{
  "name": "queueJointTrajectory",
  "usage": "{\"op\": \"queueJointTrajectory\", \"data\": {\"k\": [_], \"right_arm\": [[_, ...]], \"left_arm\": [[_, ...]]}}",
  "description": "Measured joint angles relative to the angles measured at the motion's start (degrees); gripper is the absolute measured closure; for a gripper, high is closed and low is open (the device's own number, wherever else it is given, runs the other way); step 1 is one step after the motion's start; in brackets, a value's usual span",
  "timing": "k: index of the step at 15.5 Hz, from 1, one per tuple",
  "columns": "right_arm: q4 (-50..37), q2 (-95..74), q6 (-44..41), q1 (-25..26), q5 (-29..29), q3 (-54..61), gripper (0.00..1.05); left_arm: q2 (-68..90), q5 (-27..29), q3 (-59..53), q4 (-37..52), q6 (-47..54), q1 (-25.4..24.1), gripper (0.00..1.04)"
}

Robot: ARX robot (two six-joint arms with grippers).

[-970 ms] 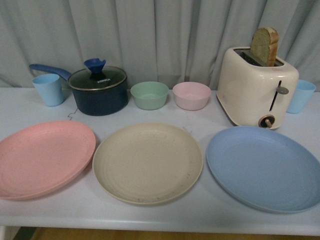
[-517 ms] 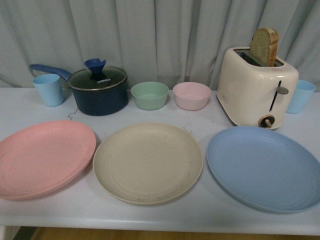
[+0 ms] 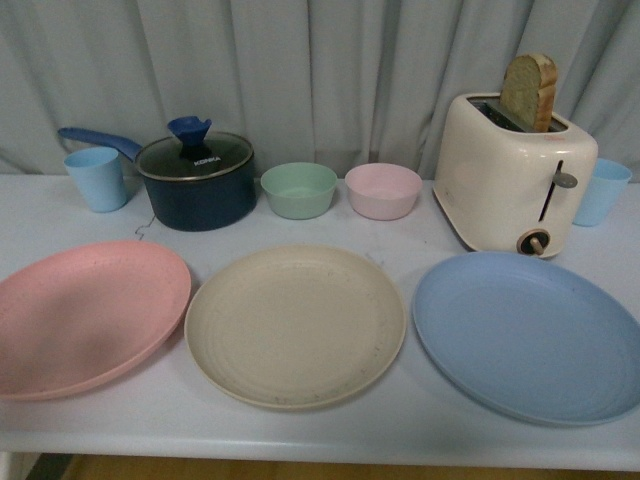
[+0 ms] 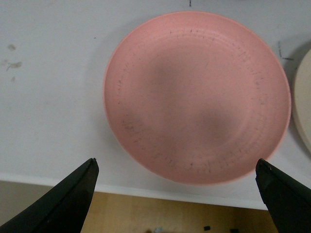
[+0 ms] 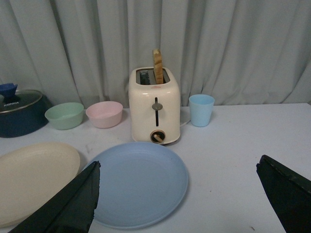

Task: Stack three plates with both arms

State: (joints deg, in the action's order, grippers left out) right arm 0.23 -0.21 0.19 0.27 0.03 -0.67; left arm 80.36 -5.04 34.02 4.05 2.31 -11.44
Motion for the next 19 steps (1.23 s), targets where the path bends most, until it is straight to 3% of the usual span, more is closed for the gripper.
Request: {"op": "queueJointTrajectory", "data": {"k": [3, 11, 19], "right_arm": [[0.0, 0.0, 0.0, 0.0, 0.0, 0.0, 0.06], [0.0, 0.0, 0.0, 0.0, 0.0, 0.0, 0.06], [0.0, 0.0, 0.0, 0.0, 0.0, 0.0, 0.06]], "left_arm": [[20.5, -4.2, 15.4, -2.7, 8.9, -3.8, 0.07], [33.6, -7.8, 28.8, -8.7, 17.4, -7.3, 0.07], [43.7, -9.7, 39.5, -12.3, 19.1, -8.5, 0.07]]}}
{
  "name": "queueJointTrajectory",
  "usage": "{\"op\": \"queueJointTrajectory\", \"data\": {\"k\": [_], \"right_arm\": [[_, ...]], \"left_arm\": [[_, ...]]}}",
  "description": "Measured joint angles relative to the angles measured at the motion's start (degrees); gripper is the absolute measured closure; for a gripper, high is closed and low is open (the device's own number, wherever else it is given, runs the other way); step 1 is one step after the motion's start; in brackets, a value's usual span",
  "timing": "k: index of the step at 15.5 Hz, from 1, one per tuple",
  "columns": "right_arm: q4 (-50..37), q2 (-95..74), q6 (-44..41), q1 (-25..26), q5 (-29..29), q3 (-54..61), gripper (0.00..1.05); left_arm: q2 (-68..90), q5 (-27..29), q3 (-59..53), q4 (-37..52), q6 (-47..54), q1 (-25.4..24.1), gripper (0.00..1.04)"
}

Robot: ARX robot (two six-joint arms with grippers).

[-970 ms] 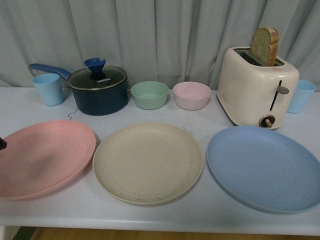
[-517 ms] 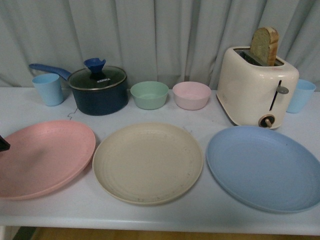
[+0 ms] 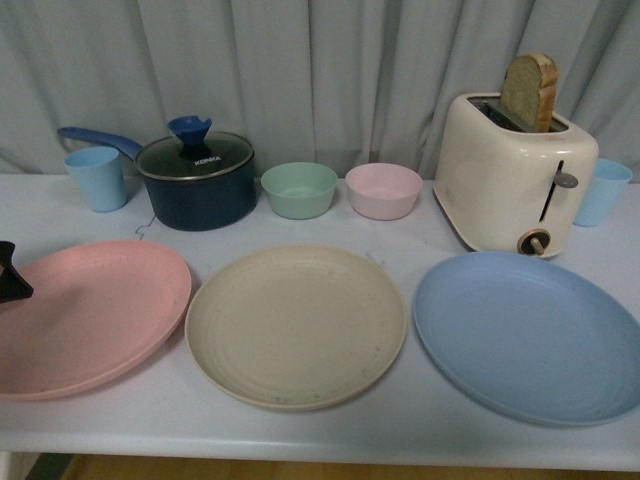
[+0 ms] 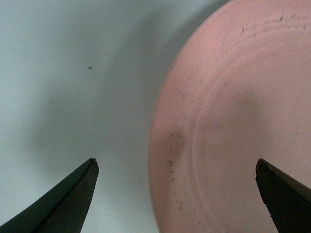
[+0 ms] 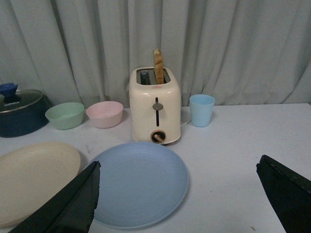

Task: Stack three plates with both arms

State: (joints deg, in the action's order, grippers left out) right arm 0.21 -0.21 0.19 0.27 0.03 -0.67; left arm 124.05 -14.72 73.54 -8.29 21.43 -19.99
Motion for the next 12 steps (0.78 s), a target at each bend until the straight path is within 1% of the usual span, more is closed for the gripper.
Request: {"op": "queueJointTrajectory", "data": {"k": [3, 8, 9, 10, 12], "right_arm": [[0.0, 0.0, 0.0, 0.0, 0.0, 0.0, 0.06], [0.0, 0.0, 0.0, 0.0, 0.0, 0.0, 0.06], [0.0, 0.0, 0.0, 0.0, 0.0, 0.0, 0.06], [0.0, 0.0, 0.0, 0.0, 0.0, 0.0, 0.06], [0.0, 0.0, 0.0, 0.0, 0.0, 0.0, 0.06]], "left_arm": [[3.9, -0.5, 2.9, -1.1, -0.2, -0.8, 0.38], [4.6, -1.2, 3.8, -1.3, -0.4, -2.1, 0.92], [4.6, -2.0, 4.0, -1.3, -1.3, -2.4, 1.00], [4.5, -2.9, 4.0, -1.1, -2.1, -2.7, 1.02], [3.5, -2.8, 2.6, -0.3, -3.3, -3.0, 1.02]]}}
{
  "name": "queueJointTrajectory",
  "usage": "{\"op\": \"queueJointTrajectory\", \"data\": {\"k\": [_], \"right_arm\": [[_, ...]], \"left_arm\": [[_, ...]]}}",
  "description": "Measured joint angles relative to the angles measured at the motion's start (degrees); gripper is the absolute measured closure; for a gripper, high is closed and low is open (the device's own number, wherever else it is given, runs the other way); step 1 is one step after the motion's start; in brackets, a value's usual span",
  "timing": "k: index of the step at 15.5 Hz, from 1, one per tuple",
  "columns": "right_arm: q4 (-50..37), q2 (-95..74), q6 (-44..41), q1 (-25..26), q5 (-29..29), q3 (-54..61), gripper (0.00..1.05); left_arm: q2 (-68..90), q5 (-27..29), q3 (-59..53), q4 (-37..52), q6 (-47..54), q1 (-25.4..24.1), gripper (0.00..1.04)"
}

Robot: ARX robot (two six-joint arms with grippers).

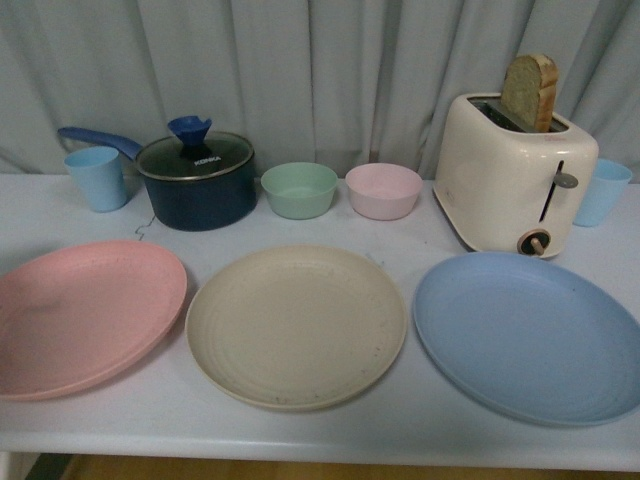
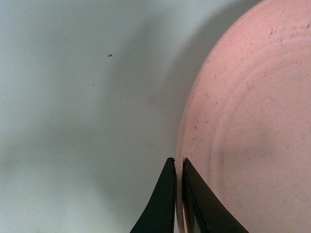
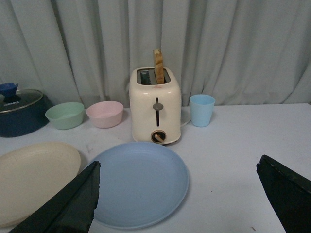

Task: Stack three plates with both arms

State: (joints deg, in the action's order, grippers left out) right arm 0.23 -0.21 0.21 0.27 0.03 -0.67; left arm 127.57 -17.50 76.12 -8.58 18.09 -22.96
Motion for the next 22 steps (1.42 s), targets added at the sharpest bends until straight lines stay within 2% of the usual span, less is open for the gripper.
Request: {"op": "queueJointTrajectory", "data": {"k": [3, 6, 8, 12, 18, 20, 22], "right_arm": [[0.0, 0.0, 0.0, 0.0, 0.0, 0.0, 0.06], [0.0, 0.0, 0.0, 0.0, 0.0, 0.0, 0.06], [0.0, 0.0, 0.0, 0.0, 0.0, 0.0, 0.06], [0.0, 0.0, 0.0, 0.0, 0.0, 0.0, 0.06], [0.0, 0.0, 0.0, 0.0, 0.0, 0.0, 0.06], [0.0, 0.0, 0.0, 0.0, 0.0, 0.0, 0.06], [0.0, 0.0, 0.0, 0.0, 0.0, 0.0, 0.06]], "left_arm": [[-6.5, 2.6, -4.1, 0.2, -1.4, -0.2, 1.02], [-15.9, 7.6, -7.3, -1.7, -1.7, 0.2, 1.02], [-22.1, 9.4, -8.7, -3.7, -3.0, 2.5, 1.02], [-29.7, 10.8, -9.2, -5.6, -7.9, 14.4, 1.02], [-23.1, 14.3, -9.3, -4.3, -16.5, 32.4, 1.02], [-19.8, 14.6, -8.2, -4.3, -17.7, 34.7, 1.02], [-17.6, 15.0, -6.4, -4.1, -18.5, 35.0, 1.02]]}}
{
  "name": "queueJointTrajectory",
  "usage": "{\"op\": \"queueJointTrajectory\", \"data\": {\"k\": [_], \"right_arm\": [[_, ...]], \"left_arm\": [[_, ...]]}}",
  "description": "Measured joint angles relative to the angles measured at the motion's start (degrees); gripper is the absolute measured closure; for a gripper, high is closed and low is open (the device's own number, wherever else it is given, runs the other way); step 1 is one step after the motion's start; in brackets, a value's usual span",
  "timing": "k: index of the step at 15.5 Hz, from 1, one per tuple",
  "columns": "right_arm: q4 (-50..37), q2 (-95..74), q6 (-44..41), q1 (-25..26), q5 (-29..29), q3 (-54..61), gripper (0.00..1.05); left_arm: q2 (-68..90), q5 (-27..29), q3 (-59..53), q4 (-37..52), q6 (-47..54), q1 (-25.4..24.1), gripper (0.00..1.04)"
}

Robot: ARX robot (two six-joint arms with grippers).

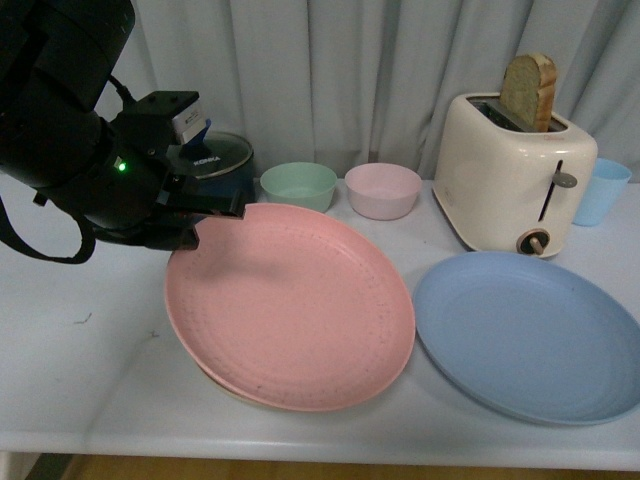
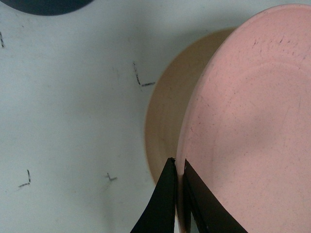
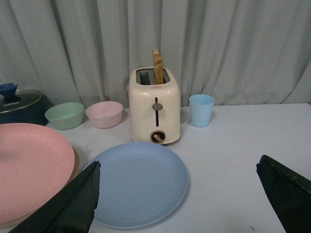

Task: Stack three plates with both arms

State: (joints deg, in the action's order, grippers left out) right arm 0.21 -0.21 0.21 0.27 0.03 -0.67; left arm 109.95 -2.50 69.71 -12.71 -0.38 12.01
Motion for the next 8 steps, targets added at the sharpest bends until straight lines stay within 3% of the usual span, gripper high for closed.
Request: {"op": "queueJointTrajectory", "data": {"k": [8], "right_arm": [[0.0, 0.0, 0.0, 0.0, 0.0, 0.0, 0.06]], "left_arm": [[6.3, 0.3, 4.2, 1.5, -1.2, 0.6, 1.02]]}}
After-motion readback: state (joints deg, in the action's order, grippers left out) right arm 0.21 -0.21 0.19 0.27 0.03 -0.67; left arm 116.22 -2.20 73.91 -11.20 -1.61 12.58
